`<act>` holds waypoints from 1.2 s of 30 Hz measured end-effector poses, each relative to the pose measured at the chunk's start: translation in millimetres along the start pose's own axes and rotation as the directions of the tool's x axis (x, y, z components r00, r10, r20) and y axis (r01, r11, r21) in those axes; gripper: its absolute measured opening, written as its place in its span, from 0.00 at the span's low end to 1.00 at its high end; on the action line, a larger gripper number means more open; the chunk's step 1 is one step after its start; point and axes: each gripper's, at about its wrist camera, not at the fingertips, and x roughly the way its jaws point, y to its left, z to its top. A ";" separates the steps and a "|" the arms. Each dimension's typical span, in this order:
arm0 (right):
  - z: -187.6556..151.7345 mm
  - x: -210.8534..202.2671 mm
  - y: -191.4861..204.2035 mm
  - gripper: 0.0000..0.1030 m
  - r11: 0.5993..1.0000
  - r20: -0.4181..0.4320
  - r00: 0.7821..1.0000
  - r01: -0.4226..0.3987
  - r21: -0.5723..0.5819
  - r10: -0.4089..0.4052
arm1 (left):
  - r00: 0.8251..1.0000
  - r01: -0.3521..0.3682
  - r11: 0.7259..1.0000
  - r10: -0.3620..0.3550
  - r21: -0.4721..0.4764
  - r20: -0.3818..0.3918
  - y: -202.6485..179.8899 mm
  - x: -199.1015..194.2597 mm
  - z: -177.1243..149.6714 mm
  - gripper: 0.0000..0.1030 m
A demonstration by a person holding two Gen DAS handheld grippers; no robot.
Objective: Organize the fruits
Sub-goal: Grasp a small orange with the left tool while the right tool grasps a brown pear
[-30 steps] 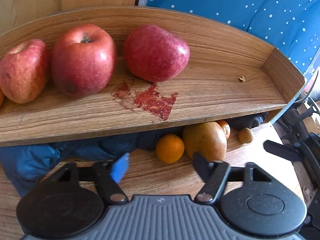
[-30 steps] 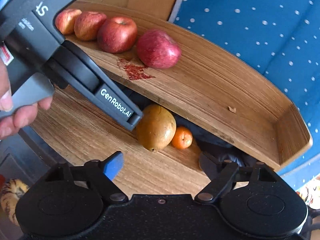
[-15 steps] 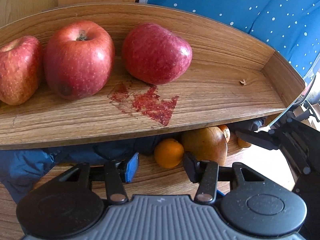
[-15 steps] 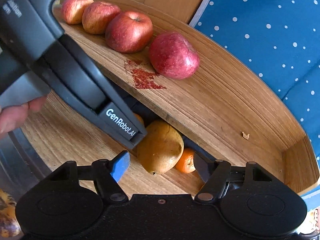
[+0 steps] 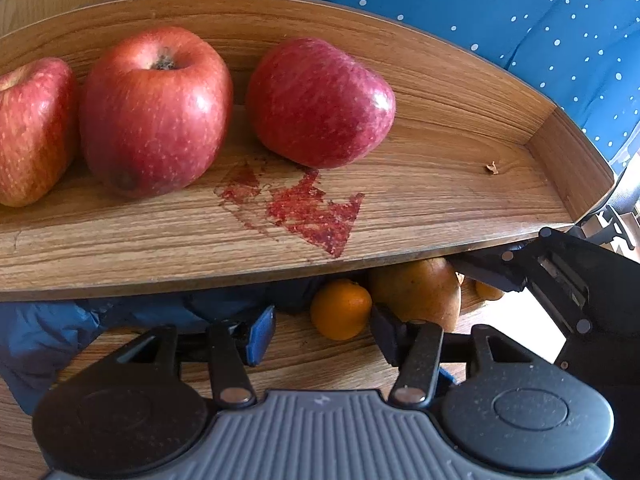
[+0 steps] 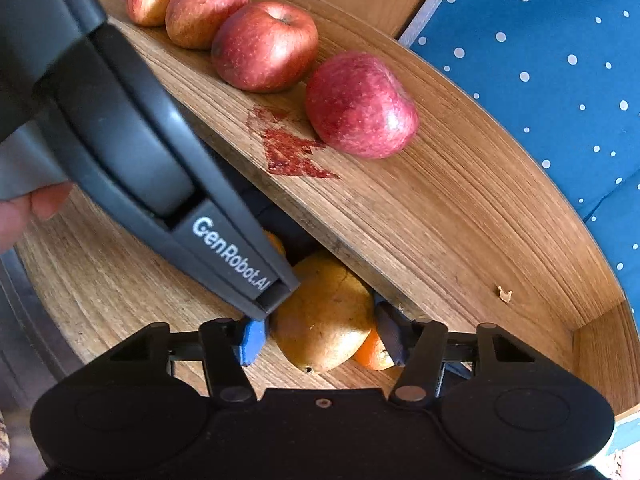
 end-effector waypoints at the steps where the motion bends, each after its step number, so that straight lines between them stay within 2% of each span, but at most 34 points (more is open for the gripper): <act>1: 0.4 0.7 -0.7 0.57 1.000 0.000 1.000 0.000 0.001 0.000 | 1.000 0.002 1.000 -0.002 -0.001 0.000 0.9 0.0 -0.2 0.57; 4: -1.2 3.6 1.3 0.56 1.000 0.001 1.000 0.007 0.011 -0.007 | 1.000 0.008 1.000 -0.008 -0.002 -0.001 1.4 0.0 -0.9 0.54; 6: -1.8 3.3 2.0 0.56 1.000 -0.001 1.000 0.009 0.024 -0.009 | 1.000 0.022 1.000 -0.022 0.002 -0.003 0.1 -0.8 -2.2 0.46; 7: -3.1 1.6 2.9 0.56 0.999 -0.001 1.000 0.010 0.031 -0.010 | 1.000 0.024 1.000 -0.024 0.007 -0.003 -0.8 -1.3 -2.9 0.46; 17: -14.7 -9.7 3.4 0.56 0.995 -0.006 1.000 0.006 0.103 -0.006 | 1.000 0.009 0.999 -0.009 0.040 0.005 -8.9 5.8 -0.6 0.46; 19: -16.1 -11.6 4.3 0.56 0.993 -0.008 1.000 0.002 0.118 -0.002 | 1.000 0.007 0.999 -0.007 0.054 0.008 -11.6 6.8 0.0 0.42; 20: -17.4 -13.7 5.4 0.56 0.992 -0.009 1.000 0.001 0.125 0.000 | 1.000 0.016 0.998 -0.016 0.056 0.008 -12.2 6.6 -0.7 0.36; 21: -18.3 -15.9 6.4 0.56 0.991 -0.009 1.000 -0.002 0.132 0.003 | 1.000 0.026 0.998 -0.027 0.056 0.006 -12.7 6.0 -1.2 0.34; 28: -32.7 -39.6 16.6 0.56 0.983 -0.008 1.000 -0.011 0.185 0.013 | 1.000 0.017 0.996 -0.018 0.084 0.009 -19.4 -4.4 -11.9 0.34; 36: -55.5 -81.9 17.2 0.56 0.961 0.012 1.000 0.023 0.277 -0.028 | 0.999 0.033 0.992 -0.035 0.120 0.018 -35.3 -28.4 -24.3 0.34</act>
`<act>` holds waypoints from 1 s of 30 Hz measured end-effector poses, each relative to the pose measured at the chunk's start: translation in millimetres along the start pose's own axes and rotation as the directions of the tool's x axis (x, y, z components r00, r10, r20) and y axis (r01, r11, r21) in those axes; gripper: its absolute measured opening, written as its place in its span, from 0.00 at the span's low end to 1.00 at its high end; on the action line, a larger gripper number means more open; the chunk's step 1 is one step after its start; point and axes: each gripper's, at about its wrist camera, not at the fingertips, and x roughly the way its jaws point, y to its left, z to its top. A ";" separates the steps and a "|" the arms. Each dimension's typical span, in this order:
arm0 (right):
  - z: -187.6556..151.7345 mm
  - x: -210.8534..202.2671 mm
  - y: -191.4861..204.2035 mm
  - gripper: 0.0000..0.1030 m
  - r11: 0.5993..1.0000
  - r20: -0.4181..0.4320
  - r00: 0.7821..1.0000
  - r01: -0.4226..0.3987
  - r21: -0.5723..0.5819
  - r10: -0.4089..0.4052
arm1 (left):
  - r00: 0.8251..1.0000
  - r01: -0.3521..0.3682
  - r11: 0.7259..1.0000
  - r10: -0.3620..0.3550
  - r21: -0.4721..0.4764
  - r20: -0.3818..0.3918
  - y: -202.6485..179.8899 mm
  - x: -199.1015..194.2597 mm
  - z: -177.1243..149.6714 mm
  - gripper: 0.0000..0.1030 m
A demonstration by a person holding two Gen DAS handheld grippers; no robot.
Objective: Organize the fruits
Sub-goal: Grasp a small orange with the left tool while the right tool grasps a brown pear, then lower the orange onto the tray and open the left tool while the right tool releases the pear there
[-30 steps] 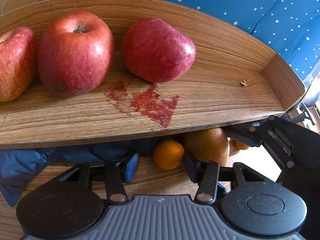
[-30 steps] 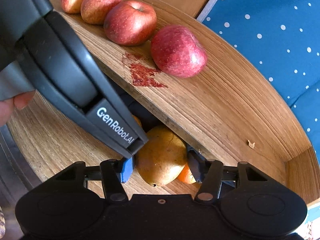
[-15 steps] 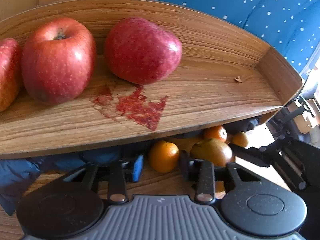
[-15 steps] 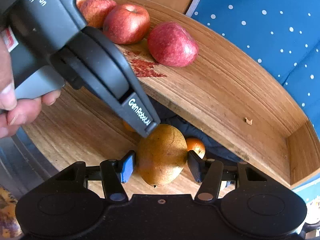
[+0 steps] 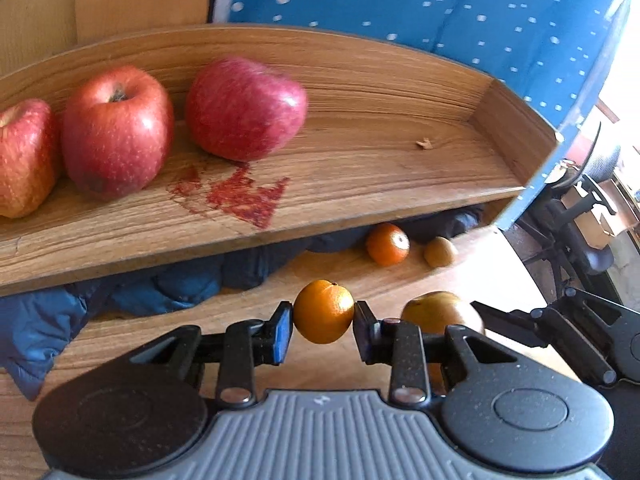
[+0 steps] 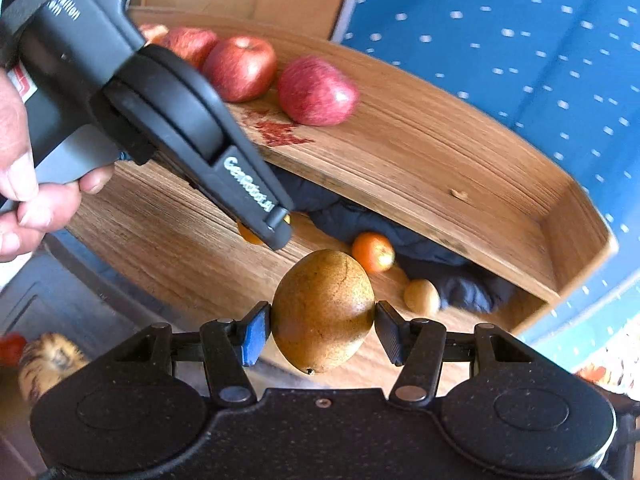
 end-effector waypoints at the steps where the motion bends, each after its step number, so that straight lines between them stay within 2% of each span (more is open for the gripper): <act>1: -3.9 -7.4 -1.6 0.56 1.000 0.001 1.000 0.007 0.011 -0.007 | 1.000 0.005 1.000 -0.005 0.002 0.000 -3.2 -2.5 -1.6 0.34; 6: -24.1 -40.3 -9.3 0.56 0.997 0.000 1.000 0.021 0.072 -0.021 | 0.999 0.046 0.999 -0.046 0.018 -0.016 -22.5 -15.7 -14.1 0.34; 10: -42.0 -58.2 -6.2 0.56 0.994 -0.026 0.999 0.025 0.109 -0.022 | 0.996 0.074 0.997 -0.072 0.036 -0.057 -35.9 -18.4 -28.6 0.34; 18: -60.3 -65.9 5.8 0.56 0.989 -0.074 0.997 0.007 0.146 0.004 | 0.984 0.101 0.993 -0.090 0.068 -0.153 -55.2 -15.1 -57.8 0.34; 26: -69.5 -70.5 12.1 0.57 0.983 -0.104 0.995 0.009 0.184 0.010 | 0.978 0.089 0.991 -0.069 0.097 -0.196 -60.6 -10.8 -69.2 0.35; 30: -70.9 -69.7 10.2 0.57 0.979 -0.111 0.994 0.009 0.204 0.014 | 0.980 0.073 0.991 -0.050 0.110 -0.193 -62.6 -13.7 -70.3 0.36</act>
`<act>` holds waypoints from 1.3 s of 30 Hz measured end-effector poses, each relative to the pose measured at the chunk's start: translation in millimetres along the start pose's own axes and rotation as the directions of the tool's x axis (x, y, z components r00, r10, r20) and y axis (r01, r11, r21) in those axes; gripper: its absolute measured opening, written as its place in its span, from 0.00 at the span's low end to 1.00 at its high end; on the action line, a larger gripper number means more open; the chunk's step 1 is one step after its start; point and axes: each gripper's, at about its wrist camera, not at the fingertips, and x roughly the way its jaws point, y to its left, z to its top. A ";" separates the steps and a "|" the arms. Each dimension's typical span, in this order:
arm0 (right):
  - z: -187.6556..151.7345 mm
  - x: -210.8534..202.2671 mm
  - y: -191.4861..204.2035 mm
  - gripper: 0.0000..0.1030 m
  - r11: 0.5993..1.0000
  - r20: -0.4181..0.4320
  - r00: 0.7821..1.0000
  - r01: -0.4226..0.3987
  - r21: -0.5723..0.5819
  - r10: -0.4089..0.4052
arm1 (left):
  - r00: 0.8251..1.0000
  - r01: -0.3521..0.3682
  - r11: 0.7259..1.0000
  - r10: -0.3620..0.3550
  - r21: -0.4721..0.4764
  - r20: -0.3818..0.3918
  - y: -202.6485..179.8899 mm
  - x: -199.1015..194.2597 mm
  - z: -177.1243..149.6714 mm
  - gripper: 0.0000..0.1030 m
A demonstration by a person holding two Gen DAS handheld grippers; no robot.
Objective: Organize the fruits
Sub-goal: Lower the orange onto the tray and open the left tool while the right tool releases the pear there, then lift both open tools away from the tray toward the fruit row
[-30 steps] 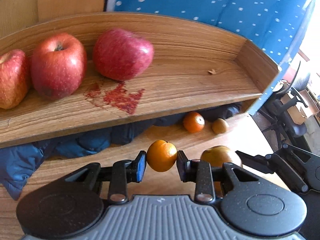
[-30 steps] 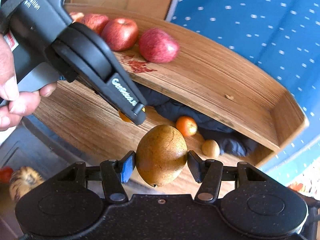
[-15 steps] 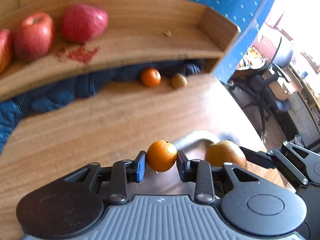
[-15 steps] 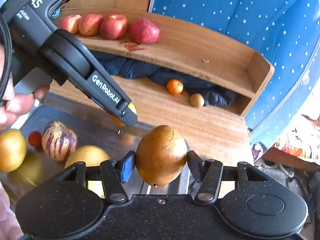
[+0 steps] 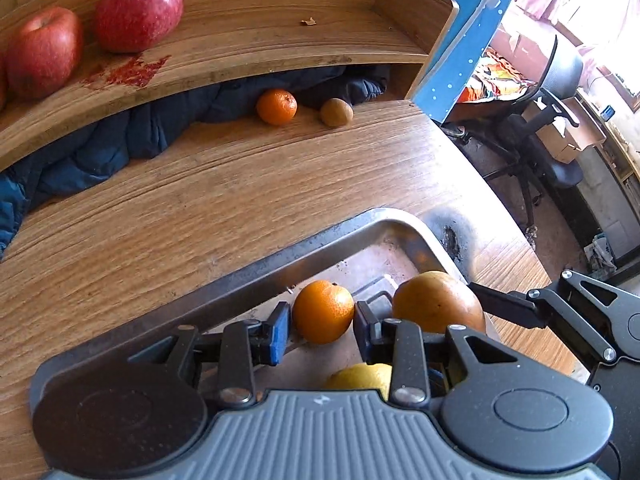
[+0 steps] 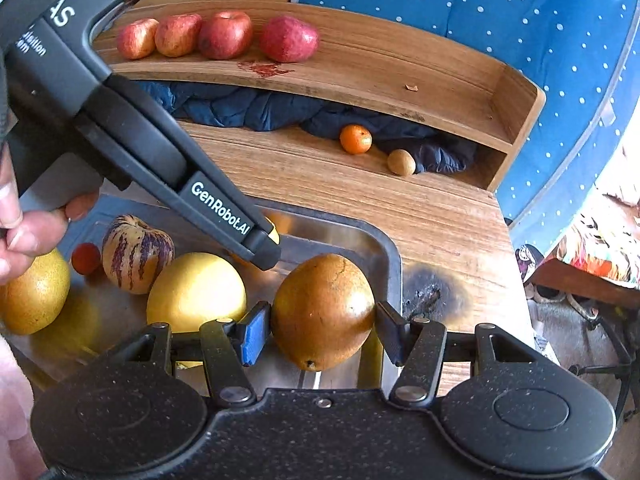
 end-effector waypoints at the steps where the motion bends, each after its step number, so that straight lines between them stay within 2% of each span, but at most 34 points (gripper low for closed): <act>1: 0.0 0.1 -0.7 0.59 1.000 0.000 1.000 -0.002 0.004 0.002 | 1.000 -0.007 1.000 0.007 0.002 0.002 -1.0 -1.2 0.3 0.36; 4: 0.4 -0.8 -3.4 0.74 1.000 0.006 1.000 0.007 0.017 -0.007 | 1.000 -0.029 1.000 0.029 -0.001 0.005 -2.5 -4.8 -0.4 0.42; 8: -3.0 -8.3 -7.8 0.85 0.999 0.023 0.999 0.025 0.031 -0.026 | 0.998 -0.056 0.998 0.057 -0.036 0.035 -1.4 -13.1 -3.0 0.60; 11: -10.6 -18.0 -10.3 0.94 0.998 0.049 0.998 0.049 0.049 -0.051 | 0.994 -0.086 0.995 0.088 -0.045 0.060 -3.9 -18.7 -5.9 0.68; 15: -25.4 -39.0 -17.8 0.99 0.991 0.093 0.992 0.078 0.110 -0.088 | 0.986 -0.132 0.988 0.139 -0.076 0.096 -6.5 -30.0 -7.4 0.85; 18: -35.7 -53.8 -23.1 0.99 0.985 0.122 0.988 0.077 0.156 -0.096 | 0.978 -0.161 0.984 0.170 -0.077 0.125 -10.1 -42.1 -10.0 0.94; 22: -47.1 -70.2 -27.0 0.99 0.979 0.144 0.984 0.072 0.189 -0.101 | 0.959 -0.213 0.973 0.226 -0.093 0.172 -17.3 -61.8 -22.4 0.97; 28: -63.2 -90.6 -19.9 0.99 0.983 0.174 0.984 0.000 0.185 -0.033 | 0.940 -0.260 0.952 0.288 -0.161 0.184 -21.8 -87.8 -62.1 0.99; 36: -75.5 -106.9 4.5 0.99 0.993 0.189 0.979 -0.093 0.079 0.076 | 0.956 -0.243 0.932 0.277 -0.270 0.097 -21.4 -111.5 -132.2 0.99; 39: -77.8 -111.3 10.2 0.99 0.993 0.190 0.977 -0.110 0.052 0.098 | 0.958 -0.248 0.925 0.278 -0.289 0.068 -23.8 -113.3 -148.9 0.99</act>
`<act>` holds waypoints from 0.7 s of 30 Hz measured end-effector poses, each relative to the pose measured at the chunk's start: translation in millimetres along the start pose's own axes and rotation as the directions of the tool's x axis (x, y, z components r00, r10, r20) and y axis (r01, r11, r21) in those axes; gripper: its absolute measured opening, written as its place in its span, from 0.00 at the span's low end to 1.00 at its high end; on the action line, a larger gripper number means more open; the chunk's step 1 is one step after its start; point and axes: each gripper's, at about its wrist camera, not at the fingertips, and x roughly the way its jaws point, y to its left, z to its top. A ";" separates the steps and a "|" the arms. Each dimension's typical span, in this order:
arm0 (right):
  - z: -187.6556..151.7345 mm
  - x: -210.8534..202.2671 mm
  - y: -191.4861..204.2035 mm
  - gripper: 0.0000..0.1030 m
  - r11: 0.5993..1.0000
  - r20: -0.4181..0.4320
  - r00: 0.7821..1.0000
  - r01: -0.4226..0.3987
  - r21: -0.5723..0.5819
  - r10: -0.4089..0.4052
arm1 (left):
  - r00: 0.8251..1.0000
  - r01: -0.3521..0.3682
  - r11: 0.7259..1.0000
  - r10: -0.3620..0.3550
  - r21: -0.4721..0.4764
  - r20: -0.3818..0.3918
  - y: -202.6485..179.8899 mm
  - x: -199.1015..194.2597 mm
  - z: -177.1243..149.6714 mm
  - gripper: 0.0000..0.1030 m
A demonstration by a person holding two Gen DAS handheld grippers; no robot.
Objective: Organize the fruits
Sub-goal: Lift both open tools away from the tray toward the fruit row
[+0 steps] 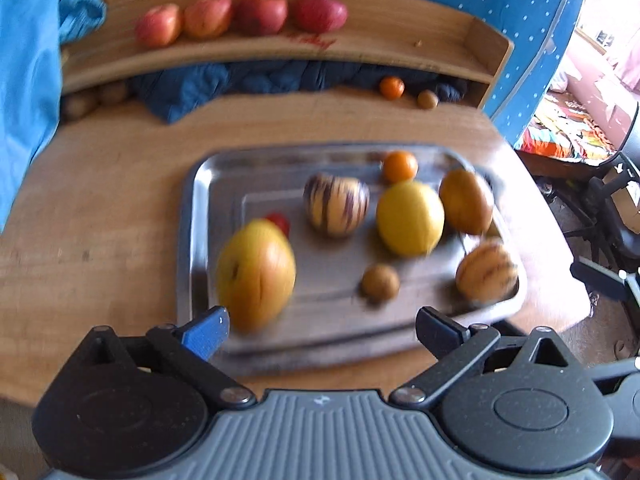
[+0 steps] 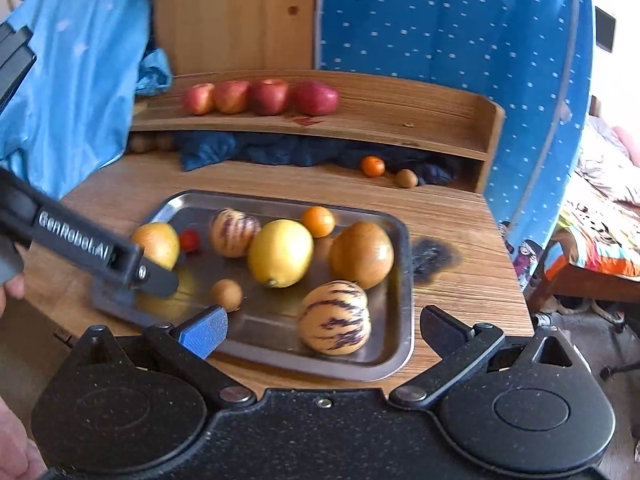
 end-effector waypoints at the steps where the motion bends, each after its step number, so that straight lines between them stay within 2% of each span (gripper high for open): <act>1: -0.9 -1.4 1.5 0.99 1.000 0.000 1.000 -0.004 -0.008 0.004 | 1.000 -0.006 1.000 0.006 -0.005 -0.007 0.5 -0.6 -3.6 0.99; 8: -6.8 -12.8 3.8 0.99 0.999 -0.001 1.000 0.011 -0.043 -0.011 | 1.000 -0.018 1.000 0.018 -0.004 -0.014 -4.9 -5.8 -8.1 0.99; 16: -6.0 -22.9 -17.7 0.99 0.997 0.023 0.997 0.073 0.013 -0.073 | 1.000 0.000 0.995 0.000 0.099 0.002 -37.3 -5.2 12.4 0.99; 21: -1.0 -14.9 -35.4 0.99 0.992 0.020 0.992 0.120 0.050 -0.121 | 1.000 -0.001 0.986 -0.001 0.168 0.015 -57.5 4.8 32.0 0.99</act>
